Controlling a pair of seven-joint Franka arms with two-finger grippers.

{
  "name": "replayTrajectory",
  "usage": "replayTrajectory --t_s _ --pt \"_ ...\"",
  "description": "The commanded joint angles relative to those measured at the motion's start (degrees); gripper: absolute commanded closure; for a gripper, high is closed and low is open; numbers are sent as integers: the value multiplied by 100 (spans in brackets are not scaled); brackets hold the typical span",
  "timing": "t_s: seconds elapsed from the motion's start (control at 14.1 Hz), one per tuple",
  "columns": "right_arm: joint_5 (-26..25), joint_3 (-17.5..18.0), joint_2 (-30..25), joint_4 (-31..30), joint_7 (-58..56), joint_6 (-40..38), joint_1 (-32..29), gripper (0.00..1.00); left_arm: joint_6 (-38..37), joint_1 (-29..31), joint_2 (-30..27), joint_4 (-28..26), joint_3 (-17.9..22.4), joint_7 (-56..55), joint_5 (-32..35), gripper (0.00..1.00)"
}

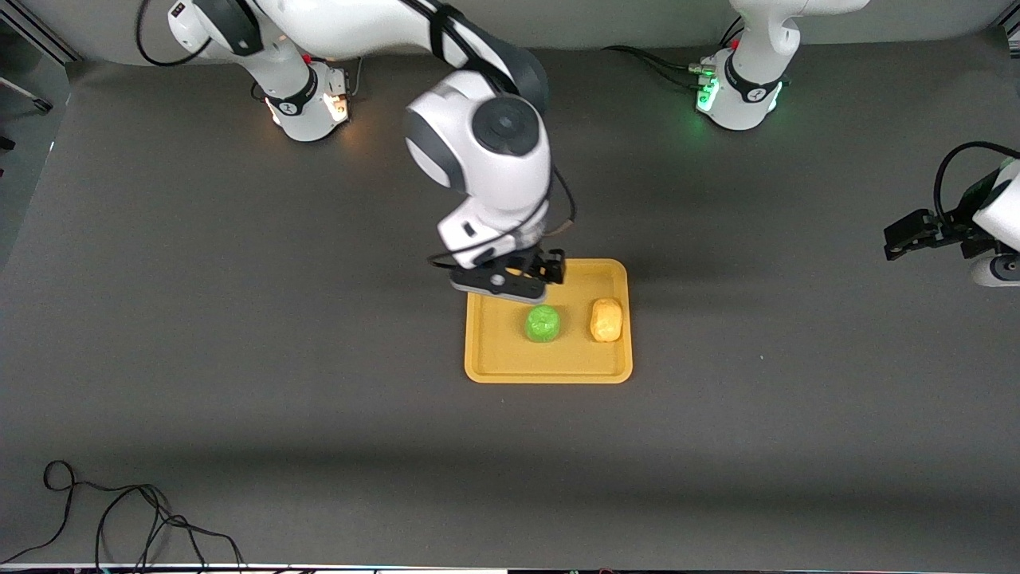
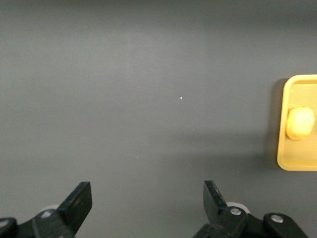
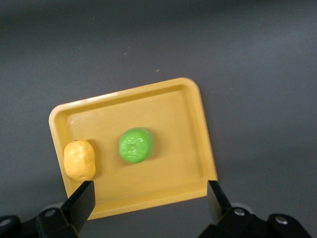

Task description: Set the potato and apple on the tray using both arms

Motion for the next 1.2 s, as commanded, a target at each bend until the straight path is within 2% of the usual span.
replayTrajectory --t_s 0.0,0.07,0.21,0.43,0.57,0.78,0.92,1.13 --pt "-38 38 -770 -399 -904 -846 -364 0 -272 -47 -13 350 91 83 -116 0" --pt "-38 38 -1033 -531 -1265 -1077 -591 0 -316 -29 -31 332 100 109 -186 0" --pt "-29 37 -1788 -1301 -2152 -1132 -1048 0 -325 -29 12 323 109 74 -195 0" --pt "137 125 -2878 -2541 -3251 -913 -2119 0 -325 -12 48 306 118 66 -213 0" --pt "261 125 -3371 -3105 -4104 -702 -2805 0 -325 -20 48 297 118 30 -213 0" --pt "270 204 -3751 -3633 -5159 -430 -3781 0 -255 -12 135 279 118 39 -221 0" --pt "270 371 -3813 -3679 -5644 -411 -4370 0 -272 -55 144 271 109 74 -352 0" --pt "261 170 -3787 -3644 -5901 -411 -4470 0 -246 -38 206 288 109 30 -450 0"
